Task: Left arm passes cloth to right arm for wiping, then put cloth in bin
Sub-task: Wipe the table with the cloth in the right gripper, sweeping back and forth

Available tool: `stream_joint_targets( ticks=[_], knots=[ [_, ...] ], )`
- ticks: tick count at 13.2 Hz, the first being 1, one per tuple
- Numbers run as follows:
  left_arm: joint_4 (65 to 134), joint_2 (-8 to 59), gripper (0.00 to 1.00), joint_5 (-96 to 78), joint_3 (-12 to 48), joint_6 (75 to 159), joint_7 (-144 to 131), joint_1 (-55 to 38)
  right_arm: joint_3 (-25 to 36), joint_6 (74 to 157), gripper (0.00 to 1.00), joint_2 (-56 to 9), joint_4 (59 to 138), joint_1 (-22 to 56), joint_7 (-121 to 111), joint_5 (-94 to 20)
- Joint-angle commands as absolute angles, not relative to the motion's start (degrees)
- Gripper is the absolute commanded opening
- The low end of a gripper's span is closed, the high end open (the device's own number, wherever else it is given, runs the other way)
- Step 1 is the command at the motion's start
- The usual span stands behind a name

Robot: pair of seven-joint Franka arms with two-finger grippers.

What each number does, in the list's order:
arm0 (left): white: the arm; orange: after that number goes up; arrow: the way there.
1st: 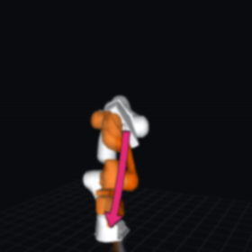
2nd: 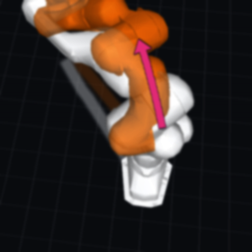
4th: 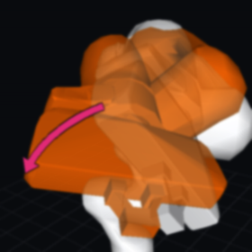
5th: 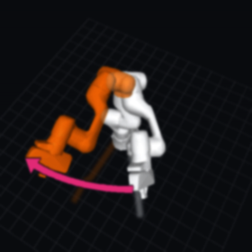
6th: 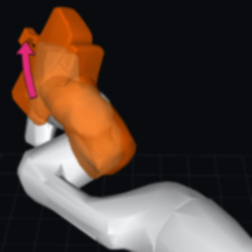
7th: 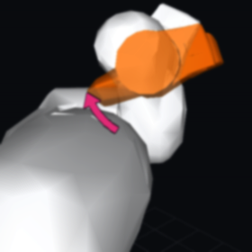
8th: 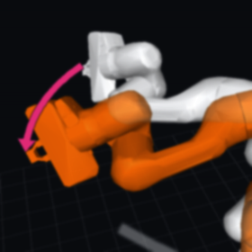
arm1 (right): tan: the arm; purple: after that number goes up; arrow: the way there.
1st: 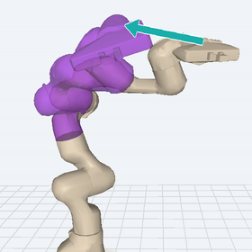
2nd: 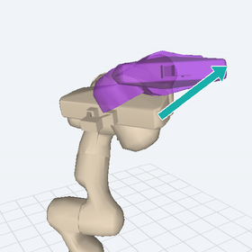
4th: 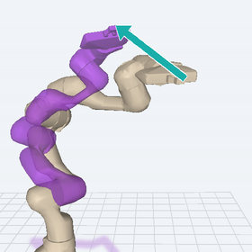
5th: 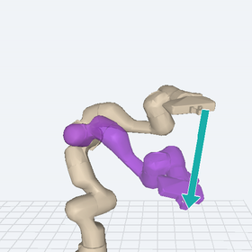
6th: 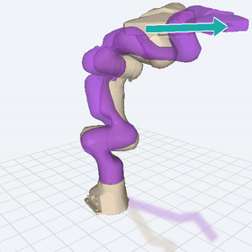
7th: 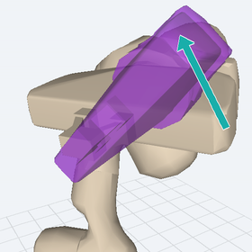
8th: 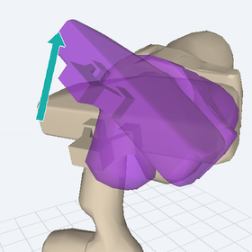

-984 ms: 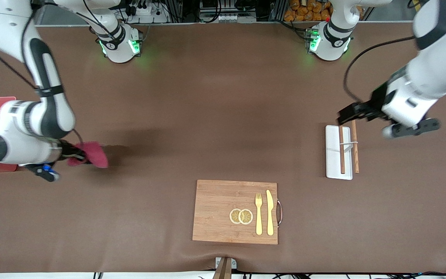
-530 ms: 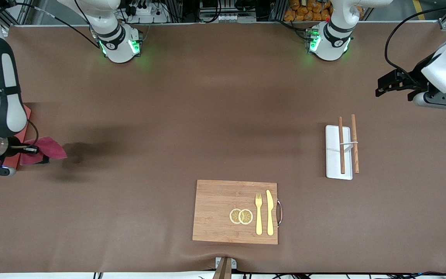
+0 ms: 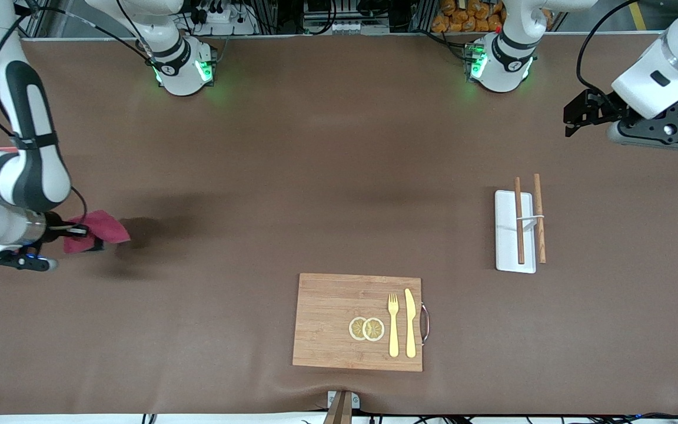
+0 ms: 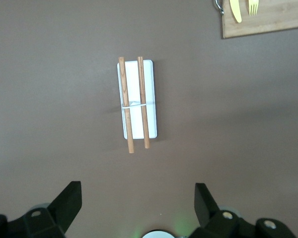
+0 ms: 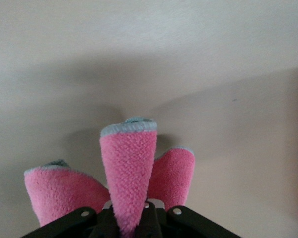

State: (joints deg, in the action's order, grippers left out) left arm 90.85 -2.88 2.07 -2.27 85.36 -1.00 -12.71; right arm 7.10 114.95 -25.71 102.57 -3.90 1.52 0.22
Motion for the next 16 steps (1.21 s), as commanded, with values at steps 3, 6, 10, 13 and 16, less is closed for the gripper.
stream_joint_targets(
  ticks=[3, 6, 10, 13, 16],
  knots=[
    [90.18, -3.69, 1.00, 2.81, -1.41, 83.85, -5.01, -12.04, 7.21, 112.33, 0.00, -23.38, 104.68, 5.43, 18.15, -6.67],
    [90.18, -3.87, 1.00, 2.37, -1.67, 83.76, -5.80, -11.95, 7.21, 111.71, 0.00, -23.03, 104.68, 13.33, 32.30, -10.36],
    [90.18, -3.87, 1.00, 2.37, -2.20, 82.19, -5.80, -11.69, 7.21, 113.03, 0.00, -22.85, 104.15, 20.38, 43.48, -15.02],
    [90.09, -3.78, 1.00, 2.46, -2.11, 81.65, -6.24, -11.69, 7.29, 114.17, 0.00, -22.59, 103.62, 23.90, 49.04, -15.21],
    [90.09, -2.82, 1.00, 1.06, -2.11, 81.83, -6.33, -11.69, 7.64, 113.65, 0.00, -21.98, 103.80, 22.94, 48.08, -14.42]
  ],
)
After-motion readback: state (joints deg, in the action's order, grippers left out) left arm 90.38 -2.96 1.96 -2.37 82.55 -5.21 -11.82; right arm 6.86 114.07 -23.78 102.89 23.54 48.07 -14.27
